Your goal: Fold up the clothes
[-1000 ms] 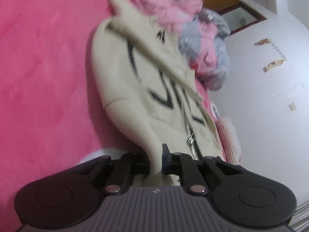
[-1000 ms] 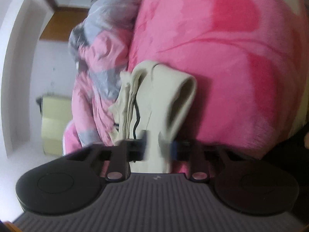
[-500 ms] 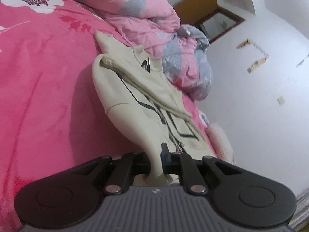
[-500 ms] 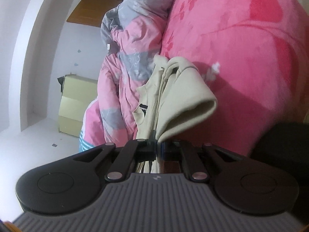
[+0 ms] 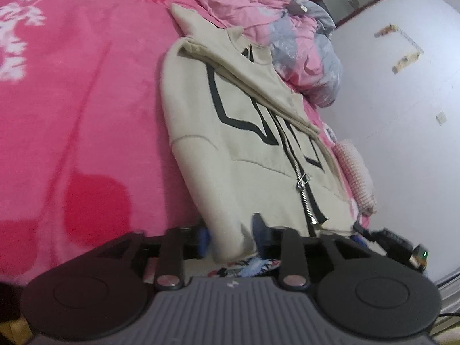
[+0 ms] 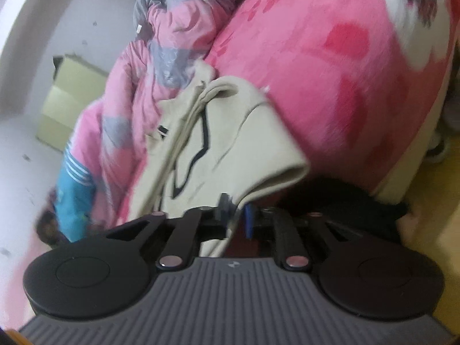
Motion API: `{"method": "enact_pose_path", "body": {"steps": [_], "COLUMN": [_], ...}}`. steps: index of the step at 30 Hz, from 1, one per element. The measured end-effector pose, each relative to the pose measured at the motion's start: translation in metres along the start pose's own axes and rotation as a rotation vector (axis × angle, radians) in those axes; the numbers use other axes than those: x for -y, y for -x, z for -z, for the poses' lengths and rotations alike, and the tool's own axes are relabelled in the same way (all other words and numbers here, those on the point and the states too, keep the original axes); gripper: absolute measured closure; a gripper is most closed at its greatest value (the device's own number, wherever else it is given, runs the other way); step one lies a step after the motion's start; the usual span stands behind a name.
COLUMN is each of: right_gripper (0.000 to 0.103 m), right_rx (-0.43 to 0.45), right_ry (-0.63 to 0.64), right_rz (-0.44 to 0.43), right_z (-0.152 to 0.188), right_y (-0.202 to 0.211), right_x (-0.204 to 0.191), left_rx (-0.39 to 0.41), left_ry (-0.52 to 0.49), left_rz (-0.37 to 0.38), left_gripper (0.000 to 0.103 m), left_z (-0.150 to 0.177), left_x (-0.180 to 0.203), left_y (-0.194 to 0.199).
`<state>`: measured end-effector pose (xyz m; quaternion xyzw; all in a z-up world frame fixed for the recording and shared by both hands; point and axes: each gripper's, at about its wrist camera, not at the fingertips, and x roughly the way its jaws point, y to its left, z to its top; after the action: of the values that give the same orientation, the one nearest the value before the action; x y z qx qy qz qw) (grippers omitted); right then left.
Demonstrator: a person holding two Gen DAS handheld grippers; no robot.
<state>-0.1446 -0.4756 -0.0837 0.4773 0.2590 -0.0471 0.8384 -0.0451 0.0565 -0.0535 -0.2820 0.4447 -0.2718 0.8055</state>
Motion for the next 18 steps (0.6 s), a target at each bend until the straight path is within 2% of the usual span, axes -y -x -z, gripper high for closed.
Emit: {"method": "enact_pose_path", "body": {"steps": [1, 2, 5, 7, 8, 15, 16, 18], "right_gripper": [0.079, 0.075, 0.068, 0.066, 0.061, 0.061, 0.064, 0.077], "right_rx": [0.004, 0.017, 0.093, 0.114, 0.124, 0.004, -0.018, -0.042], "right_ry": [0.017, 0.032, 0.064, 0.096, 0.112, 0.212, 0.228, 0.279], "right_rz": [0.023, 0.039, 0.078, 0.084, 0.087, 0.029, 0.032, 0.036], "right_z": [-0.004, -0.008, -0.024, -0.038, -0.045, -0.077, -0.079, -0.078], "right_y": [0.009, 0.019, 0.044, 0.04, 0.037, -0.038, -0.047, -0.054], "right_x": [0.002, 0.005, 0.014, 0.015, 0.015, 0.009, 0.007, 0.001], "left_rx": [0.011, 0.027, 0.073, 0.099, 0.112, 0.099, 0.1, 0.102], "left_ry": [0.011, 0.014, 0.017, 0.013, 0.011, -0.027, -0.041, -0.068], "left_rz": [0.0, -0.007, -0.03, -0.05, -0.06, -0.165, -0.173, -0.191], "left_gripper": [0.055, 0.05, 0.044, 0.041, 0.041, 0.042, 0.042, 0.042], "left_z": [0.0, -0.002, -0.009, -0.017, -0.021, -0.026, -0.025, -0.023], "left_x": [-0.002, -0.003, -0.003, -0.001, 0.0, 0.01, 0.011, 0.014], "left_y": [0.007, 0.013, 0.026, 0.025, 0.025, -0.004, -0.005, -0.007]}}
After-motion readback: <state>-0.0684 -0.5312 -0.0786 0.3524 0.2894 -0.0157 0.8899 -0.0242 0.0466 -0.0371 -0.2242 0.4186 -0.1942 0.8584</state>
